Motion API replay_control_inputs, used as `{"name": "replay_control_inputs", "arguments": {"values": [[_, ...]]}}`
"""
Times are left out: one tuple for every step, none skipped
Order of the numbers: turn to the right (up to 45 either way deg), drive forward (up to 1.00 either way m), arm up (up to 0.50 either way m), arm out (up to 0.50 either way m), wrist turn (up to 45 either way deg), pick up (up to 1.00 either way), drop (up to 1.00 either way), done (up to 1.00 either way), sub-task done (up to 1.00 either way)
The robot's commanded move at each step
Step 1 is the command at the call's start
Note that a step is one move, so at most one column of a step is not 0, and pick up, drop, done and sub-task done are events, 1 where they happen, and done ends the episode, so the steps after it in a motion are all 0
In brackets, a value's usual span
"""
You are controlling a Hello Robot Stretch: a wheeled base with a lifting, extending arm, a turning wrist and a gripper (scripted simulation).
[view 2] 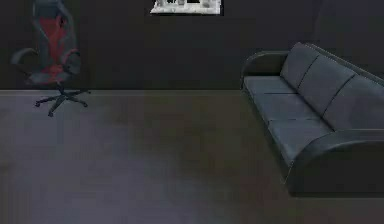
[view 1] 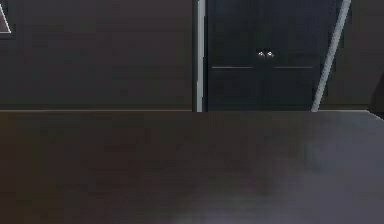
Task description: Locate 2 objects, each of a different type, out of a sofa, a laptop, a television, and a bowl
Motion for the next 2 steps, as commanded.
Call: {"name": "replay_control_inputs", "arguments": {"values": [[45.0, 0.0, 0.0, 0.0, 0.0, 0.0, 0.0, 0.0, 0.0], [45.0, 0.0, 0.0, 0.0, 0.0, 0.0, 0.0, 0.0, 0.0]]}}
